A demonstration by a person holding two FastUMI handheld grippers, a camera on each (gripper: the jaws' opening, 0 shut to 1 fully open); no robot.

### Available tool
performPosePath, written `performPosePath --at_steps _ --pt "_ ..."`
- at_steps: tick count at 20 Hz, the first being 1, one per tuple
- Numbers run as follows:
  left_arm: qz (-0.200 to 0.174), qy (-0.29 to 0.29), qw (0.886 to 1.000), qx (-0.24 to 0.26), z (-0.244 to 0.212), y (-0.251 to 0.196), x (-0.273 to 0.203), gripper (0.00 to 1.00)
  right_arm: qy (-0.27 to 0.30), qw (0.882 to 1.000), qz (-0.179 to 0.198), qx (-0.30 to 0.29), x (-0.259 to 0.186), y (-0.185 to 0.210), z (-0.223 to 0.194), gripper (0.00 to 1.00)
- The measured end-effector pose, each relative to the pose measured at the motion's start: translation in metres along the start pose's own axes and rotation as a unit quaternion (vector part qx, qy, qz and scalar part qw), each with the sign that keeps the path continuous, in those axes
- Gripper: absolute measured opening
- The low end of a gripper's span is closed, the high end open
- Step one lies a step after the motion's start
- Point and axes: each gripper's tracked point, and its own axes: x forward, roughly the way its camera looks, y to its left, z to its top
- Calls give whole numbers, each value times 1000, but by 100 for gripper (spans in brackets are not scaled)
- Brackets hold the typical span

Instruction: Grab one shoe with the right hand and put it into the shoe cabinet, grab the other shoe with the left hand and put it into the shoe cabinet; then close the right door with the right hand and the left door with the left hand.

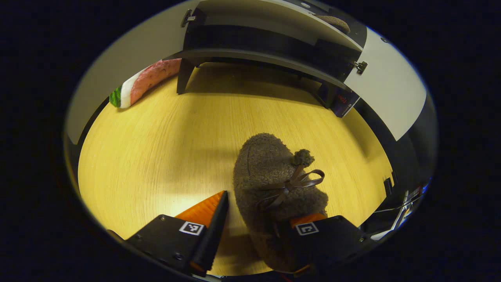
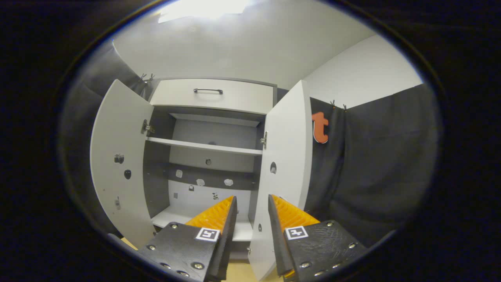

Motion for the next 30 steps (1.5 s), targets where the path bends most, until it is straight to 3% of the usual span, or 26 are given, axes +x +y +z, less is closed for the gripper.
performPosePath --at_steps 2,4,7,8,12,16,23,30 --pt "3 2 1000 9 2 0 5 58 0 1000 -11 -1 -6 -7 0 46" --pt "1 7 1000 5 3 0 5 55 -4 1000 -23 -1 -12 -15 2 44" --pt "7 9 1000 -5 8 3 8 39 -7 999 -38 -12 -17 -25 3 46" --pt "17 6 1000 3 12 4 10 24 -6 999 -40 -13 -17 -27 3 43" --pt "56 10 996 63 14 9 7 1 -7 999 -42 -9 -15 -31 5 47" --pt "65 5 995 80 29 9 -1 1 0 999 -44 -14 -7 -36 0 44" --pt "54 -91 992 68 128 -4 -52 1 -3 999 -33 -16 5 -30 -1 43" --pt "20 -168 983 70 213 -31 -118 1 -7 1000 -24 -19 15 -24 -5 43"
